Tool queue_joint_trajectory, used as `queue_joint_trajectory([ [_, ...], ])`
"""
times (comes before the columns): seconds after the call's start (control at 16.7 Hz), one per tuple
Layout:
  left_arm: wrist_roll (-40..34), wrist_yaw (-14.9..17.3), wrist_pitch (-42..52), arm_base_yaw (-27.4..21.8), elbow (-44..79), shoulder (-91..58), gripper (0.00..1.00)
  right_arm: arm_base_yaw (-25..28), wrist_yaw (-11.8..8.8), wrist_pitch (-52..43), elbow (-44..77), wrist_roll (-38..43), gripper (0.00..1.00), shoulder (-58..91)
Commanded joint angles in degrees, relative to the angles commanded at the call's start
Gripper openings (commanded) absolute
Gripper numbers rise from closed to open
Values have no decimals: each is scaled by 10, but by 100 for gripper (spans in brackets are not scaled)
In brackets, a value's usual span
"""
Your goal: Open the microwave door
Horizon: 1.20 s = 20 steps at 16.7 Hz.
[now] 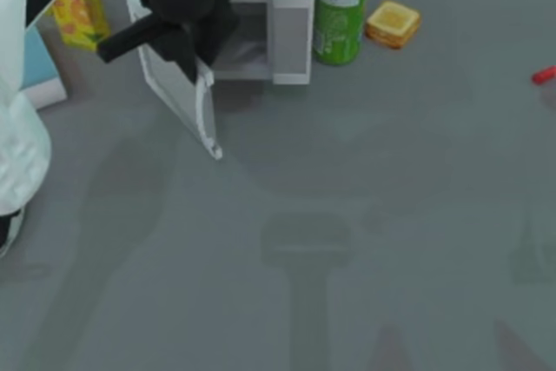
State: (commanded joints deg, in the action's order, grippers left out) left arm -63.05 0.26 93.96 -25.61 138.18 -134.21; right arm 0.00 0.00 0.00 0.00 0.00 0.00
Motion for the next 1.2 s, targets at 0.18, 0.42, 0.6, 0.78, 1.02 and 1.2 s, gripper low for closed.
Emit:
queue_joint_trajectory([
  [0.18, 0, 0, 0, 0, 0, 0, 0, 0, 0, 0, 0, 0, 100, 0],
  [0.42, 0, 0, 0, 0, 0, 0, 0, 0, 0, 0, 0, 0, 100, 0],
  [0.6, 0, 0, 0, 0, 0, 0, 0, 0, 0, 0, 0, 0, 100, 0],
  [0.78, 0, 0, 0, 0, 0, 0, 0, 0, 0, 0, 0, 0, 100, 0],
  [1.02, 0, 0, 0, 0, 0, 0, 0, 0, 0, 0, 0, 0, 100, 0],
  [1.2, 2, 1, -4, 0, -9, 8, 0, 0, 0, 0, 0, 0, 100, 0],
])
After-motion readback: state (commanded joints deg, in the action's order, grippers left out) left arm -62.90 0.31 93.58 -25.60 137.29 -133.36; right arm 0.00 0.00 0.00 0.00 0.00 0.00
